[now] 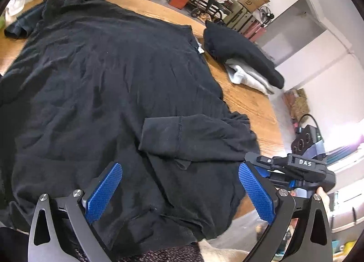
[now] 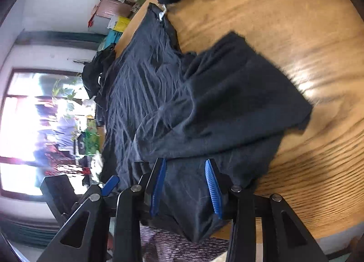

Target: Fold clothes

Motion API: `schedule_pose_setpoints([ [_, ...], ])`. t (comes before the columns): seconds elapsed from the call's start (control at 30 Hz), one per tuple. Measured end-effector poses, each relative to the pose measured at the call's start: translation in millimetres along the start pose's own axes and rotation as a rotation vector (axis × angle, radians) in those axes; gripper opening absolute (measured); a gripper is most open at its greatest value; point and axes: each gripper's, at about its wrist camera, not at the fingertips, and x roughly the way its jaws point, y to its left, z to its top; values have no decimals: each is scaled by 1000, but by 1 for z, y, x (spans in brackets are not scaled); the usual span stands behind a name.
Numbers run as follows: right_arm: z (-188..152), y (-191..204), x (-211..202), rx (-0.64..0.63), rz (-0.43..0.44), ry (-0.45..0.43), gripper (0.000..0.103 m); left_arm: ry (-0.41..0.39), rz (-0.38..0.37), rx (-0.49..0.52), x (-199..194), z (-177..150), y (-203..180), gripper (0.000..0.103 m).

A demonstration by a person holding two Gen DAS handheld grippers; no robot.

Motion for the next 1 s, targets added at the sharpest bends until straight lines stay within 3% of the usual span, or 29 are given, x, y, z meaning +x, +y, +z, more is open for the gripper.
schedule_pose_setpoints([
  [0.13, -5, 8, 12, 20, -28, -42, 45, -83, 171, 83, -6, -4, -8, 101],
  [0.2, -9, 10, 16, 36, -38, -56, 47, -104, 253, 171, -5, -8, -13, 101],
  [0.37, -14, 5, 25, 120, -43, -77, 48, -156, 380, 347, -2, -20, -23, 102],
  [0.57, -10, 12, 23, 137, -101, -149, 49, -237, 450, 520, 1, -32, -35, 102],
  [0.67, -7, 9, 23, 161, -94, -169, 47, -272, 505, 676, 6, -43, -46, 102],
  [0.77, -4, 5, 24, 184, -97, -184, 32, -303, 599, 836, 17, -54, -55, 101],
  [0.83, -4, 6, 25, 149, -130, -185, 13, -324, 632, 920, 24, -60, -61, 98],
  [0.93, -6, 10, 25, 112, -101, -170, 5, -311, 647, 990, 32, -65, -66, 84],
  [1.0, -7, 14, 20, 87, -92, -185, 5, -276, 668, 1041, 41, -68, -67, 69],
])
